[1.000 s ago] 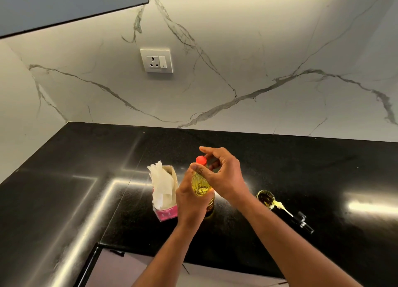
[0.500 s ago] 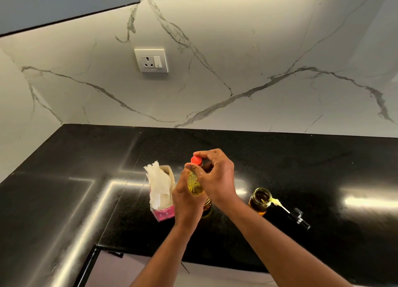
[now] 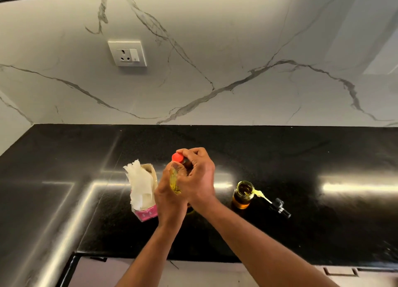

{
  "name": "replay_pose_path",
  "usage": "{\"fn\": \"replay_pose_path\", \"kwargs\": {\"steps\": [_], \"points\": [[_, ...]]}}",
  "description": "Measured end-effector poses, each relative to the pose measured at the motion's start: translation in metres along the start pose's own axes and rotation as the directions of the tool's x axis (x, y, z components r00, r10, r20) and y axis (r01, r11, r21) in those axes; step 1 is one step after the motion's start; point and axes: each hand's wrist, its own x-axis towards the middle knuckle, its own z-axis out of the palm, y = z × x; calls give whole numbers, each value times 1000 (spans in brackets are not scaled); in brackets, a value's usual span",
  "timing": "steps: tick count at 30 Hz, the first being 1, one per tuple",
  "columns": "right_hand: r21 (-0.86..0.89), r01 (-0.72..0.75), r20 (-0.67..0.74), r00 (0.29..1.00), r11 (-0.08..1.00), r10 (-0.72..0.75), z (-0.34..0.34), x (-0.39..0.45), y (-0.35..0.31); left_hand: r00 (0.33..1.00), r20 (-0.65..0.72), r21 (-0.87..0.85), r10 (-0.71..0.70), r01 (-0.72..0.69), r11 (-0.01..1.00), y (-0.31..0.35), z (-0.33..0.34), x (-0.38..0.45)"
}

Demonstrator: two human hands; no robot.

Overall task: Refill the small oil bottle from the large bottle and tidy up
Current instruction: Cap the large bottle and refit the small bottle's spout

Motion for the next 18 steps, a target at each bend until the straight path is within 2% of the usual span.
{"fn": "replay_pose_path", "kwargs": {"steps": [2,5,9,13,18], "points": [[-24,-4,-50,999,1000,3,3,-3,-3,1000,-4,77,17,-17,997,-4,2,1],[-23,-27,-115,993,999,25,5,-6,-5,1000,-9,8,-24,24,1000,-7,6,0],[21,-73,-48,996,997,74,2,-2,-5,999,-1,-5,-36,36,999,-4,6,0],[-34,-66,81,994,997,68,-8,3,-2,1000,8,-4,-25,25,1000,1,7,0],[-27,-37,-8,999,999,36,-5,-1,0,998,-21,62,-56,57,996,-5,11,-2]]}}
